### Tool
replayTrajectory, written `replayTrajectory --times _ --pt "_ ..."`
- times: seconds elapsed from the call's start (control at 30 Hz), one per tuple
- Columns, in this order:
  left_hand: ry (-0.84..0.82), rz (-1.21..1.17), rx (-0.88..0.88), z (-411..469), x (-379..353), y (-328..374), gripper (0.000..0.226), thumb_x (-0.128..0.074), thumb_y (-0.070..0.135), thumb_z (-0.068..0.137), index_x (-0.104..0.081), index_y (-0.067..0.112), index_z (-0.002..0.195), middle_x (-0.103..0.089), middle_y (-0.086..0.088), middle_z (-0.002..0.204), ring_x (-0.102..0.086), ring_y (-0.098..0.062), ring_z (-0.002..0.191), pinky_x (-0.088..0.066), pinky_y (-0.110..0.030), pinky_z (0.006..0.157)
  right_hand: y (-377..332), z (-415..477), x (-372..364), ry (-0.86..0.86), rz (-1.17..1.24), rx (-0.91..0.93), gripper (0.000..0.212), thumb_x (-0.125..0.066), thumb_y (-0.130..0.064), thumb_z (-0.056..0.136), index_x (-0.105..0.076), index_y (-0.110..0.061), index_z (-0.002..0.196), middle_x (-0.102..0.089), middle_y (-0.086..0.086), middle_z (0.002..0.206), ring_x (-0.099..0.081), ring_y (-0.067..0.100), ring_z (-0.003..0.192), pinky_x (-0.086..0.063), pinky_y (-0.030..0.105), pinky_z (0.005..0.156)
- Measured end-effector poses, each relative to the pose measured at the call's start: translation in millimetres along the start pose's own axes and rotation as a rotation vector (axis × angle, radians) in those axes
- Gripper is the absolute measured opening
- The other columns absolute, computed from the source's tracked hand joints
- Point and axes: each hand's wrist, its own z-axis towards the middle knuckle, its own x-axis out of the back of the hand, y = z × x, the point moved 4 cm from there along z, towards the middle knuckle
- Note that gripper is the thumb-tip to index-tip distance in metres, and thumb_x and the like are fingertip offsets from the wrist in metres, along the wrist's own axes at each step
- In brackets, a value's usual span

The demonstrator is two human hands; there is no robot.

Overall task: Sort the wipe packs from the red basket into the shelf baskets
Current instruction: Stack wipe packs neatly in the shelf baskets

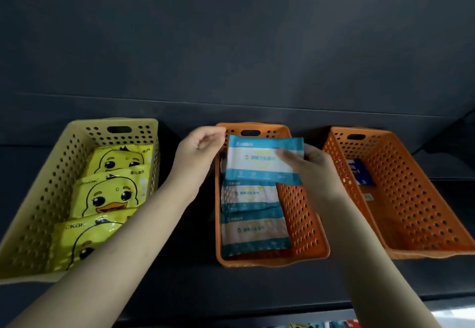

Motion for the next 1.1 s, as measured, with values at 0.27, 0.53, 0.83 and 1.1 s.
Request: replayTrajectory --times 0.27,0.53,0.83,1.1 --pt "-0.097 0.117 0.278 1.4 0.2 -28.1 0.049 -0.06 0.025 0.095 -0.044 0.034 0.141 -0.054 0.014 0.128 -0.054 -0.005 0.111 -0.046 -0.029 0.095 -4.4 16.0 13.0 0.234 -0.552 0.195 0.012 -0.065 -0.02 0.092 -0.062 -0.026 0.102 -0.068 -0.009 0.094 -0.068 0.006 0.084 -0.058 0.024 0.065" --pt "-0.125 -0.107 0.365 6.5 -1.8 -30.4 0.035 -0.058 0.008 0.095 -0.058 0.04 0.109 -0.064 0.008 0.121 -0.064 -0.011 0.103 -0.053 -0.033 0.085 1.9 4.6 -6.4 -0.017 -0.646 0.079 0.032 -0.066 -0.014 0.09 -0.057 -0.029 0.117 -0.062 -0.012 0.101 -0.068 0.004 0.077 -0.053 0.015 0.056" --pt "-0.147 -0.015 0.325 4.4 -1.9 -28.7 0.044 -0.057 0.014 0.097 -0.049 0.033 0.136 -0.057 0.012 0.13 -0.058 -0.004 0.107 -0.048 -0.02 0.07 32.1 -31.1 -11.7 -0.309 -0.93 -0.061 0.02 -0.065 -0.017 0.09 -0.056 -0.032 0.1 -0.056 -0.014 0.106 -0.062 0.005 0.089 -0.058 0.019 0.06" --pt "-0.165 0.0 0.331 4.3 -0.4 -25.8 0.046 -0.057 0.014 0.097 -0.046 0.032 0.139 -0.053 0.01 0.136 -0.058 -0.004 0.104 -0.047 -0.016 0.065 39.2 -34.5 -20.9 -0.296 -1.172 -0.028 0.017 -0.066 -0.018 0.088 -0.053 -0.028 0.093 -0.053 -0.004 0.12 -0.058 0.012 0.102 -0.056 0.03 0.085"
